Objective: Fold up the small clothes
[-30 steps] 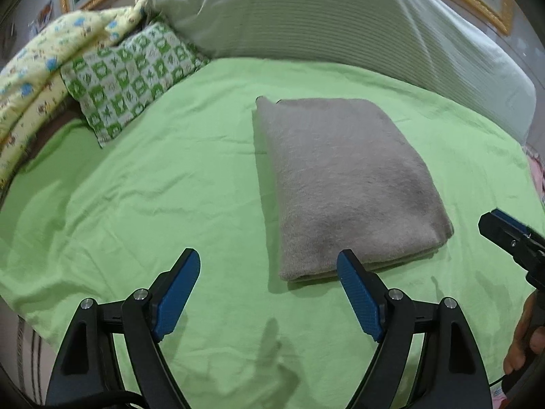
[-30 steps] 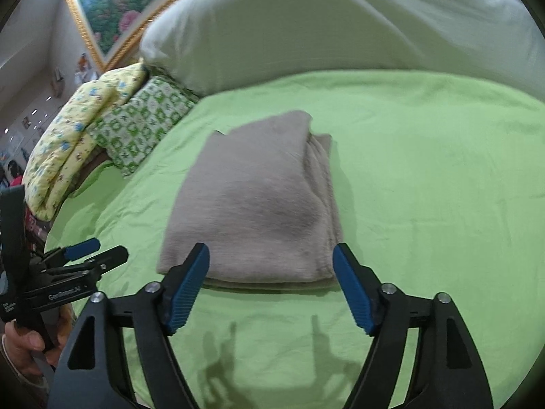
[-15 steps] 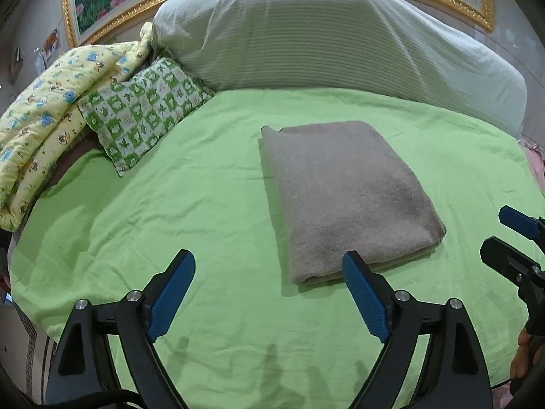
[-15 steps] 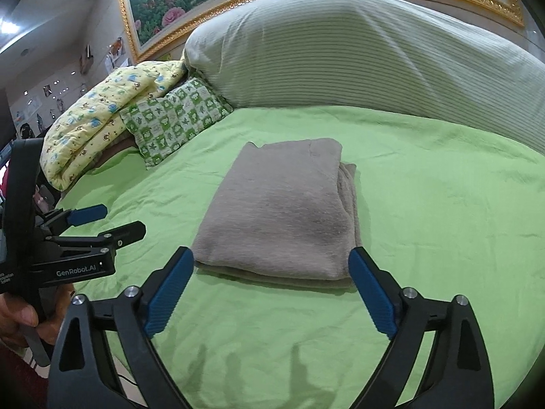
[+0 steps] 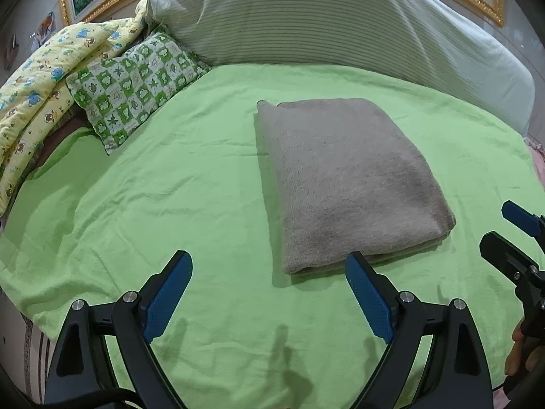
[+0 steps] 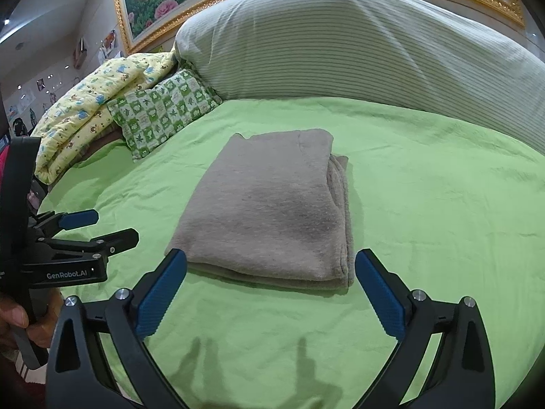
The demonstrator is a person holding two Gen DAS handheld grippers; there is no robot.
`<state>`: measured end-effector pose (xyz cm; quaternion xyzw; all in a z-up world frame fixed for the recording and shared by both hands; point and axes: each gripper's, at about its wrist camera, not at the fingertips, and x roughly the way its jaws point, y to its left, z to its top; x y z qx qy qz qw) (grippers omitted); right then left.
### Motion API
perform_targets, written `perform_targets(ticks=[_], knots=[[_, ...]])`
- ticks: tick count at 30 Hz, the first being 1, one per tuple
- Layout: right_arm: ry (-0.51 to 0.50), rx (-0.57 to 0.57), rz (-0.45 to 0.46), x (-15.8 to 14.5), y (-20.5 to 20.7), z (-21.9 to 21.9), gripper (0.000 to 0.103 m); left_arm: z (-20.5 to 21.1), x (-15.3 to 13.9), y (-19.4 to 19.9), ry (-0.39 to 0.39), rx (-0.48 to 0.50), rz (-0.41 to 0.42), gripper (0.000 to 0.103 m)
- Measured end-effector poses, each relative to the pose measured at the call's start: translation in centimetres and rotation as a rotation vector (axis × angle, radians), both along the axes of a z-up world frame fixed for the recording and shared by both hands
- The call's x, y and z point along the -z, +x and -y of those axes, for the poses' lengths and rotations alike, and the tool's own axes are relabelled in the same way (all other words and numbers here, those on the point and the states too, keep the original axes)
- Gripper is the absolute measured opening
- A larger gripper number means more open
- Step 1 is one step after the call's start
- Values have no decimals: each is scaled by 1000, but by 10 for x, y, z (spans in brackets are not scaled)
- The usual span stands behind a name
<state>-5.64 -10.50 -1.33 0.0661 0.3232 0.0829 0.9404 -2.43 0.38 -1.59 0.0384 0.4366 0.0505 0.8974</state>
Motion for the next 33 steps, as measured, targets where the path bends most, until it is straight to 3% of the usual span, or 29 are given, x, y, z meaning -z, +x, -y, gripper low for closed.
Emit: perform_targets(ticks=[4,15,33], knots=[[-17,-10,0,7,8,0,100,-2,8,5,-26,-4,16,92],[14,10,-32,25,30,7,100,5,33,22,-8,-1,-30,94],[8,-3,-60,35,53,9,100,11,37,32,-3,-9,-41,94]])
